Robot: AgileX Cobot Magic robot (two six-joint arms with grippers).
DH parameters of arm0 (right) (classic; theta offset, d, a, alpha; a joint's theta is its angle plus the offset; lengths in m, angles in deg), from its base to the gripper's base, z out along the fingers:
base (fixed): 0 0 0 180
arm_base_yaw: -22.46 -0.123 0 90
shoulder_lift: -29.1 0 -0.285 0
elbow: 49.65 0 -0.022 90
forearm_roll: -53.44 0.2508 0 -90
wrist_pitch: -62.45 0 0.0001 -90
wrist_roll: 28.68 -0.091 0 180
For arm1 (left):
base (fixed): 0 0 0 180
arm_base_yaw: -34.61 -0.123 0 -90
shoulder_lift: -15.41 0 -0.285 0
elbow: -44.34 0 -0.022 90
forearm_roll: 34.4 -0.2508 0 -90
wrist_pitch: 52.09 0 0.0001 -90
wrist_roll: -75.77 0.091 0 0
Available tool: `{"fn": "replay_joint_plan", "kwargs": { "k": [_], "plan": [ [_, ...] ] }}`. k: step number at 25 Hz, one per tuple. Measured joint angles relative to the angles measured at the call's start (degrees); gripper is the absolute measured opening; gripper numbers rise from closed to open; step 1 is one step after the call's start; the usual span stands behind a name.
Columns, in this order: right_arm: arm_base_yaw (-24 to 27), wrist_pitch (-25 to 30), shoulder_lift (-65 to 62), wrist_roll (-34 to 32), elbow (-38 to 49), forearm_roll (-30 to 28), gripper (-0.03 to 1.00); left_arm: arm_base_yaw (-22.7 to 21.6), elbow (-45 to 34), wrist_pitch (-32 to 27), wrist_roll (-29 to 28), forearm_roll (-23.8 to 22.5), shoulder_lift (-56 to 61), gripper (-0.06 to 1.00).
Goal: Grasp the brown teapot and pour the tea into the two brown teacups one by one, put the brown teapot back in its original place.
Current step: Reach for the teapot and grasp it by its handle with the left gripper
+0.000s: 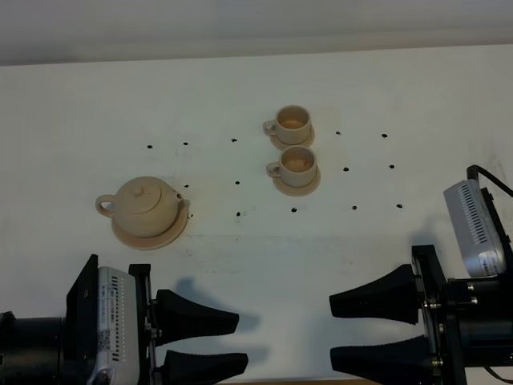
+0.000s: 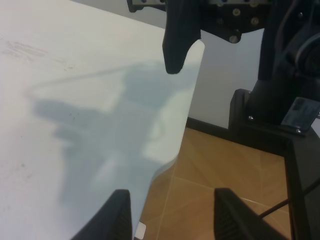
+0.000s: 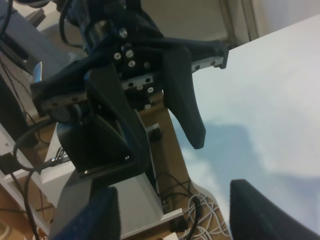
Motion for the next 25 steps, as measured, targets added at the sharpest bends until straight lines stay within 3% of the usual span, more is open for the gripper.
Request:
{"fn": "replay_joint_plan", "kwargs": {
  "k": [13,17,21,25],
  "plan": [
    [0.0,0.6,0.0,-1.3,0.0,1.5,0.47,0.0,0.0,0.0,-1.6,0.0,0.0,0.45],
    [0.0,0.3,0.0,-1.5,-0.1,1.5,0.47,0.0,0.0,2.5,-4.0,0.1,0.0,0.45],
    [-0.3,-6.9,0.0,-4.3,-2.3,1.5,0.47,0.0,0.1,8.5,-8.6,0.0,0.0,0.45],
    [-0.3,-16.2,0.0,-12.6,-6.8,-1.4,0.47,0.0,2.5,13.6,-15.4,-3.3,0.0,0.45]
  ]
}}
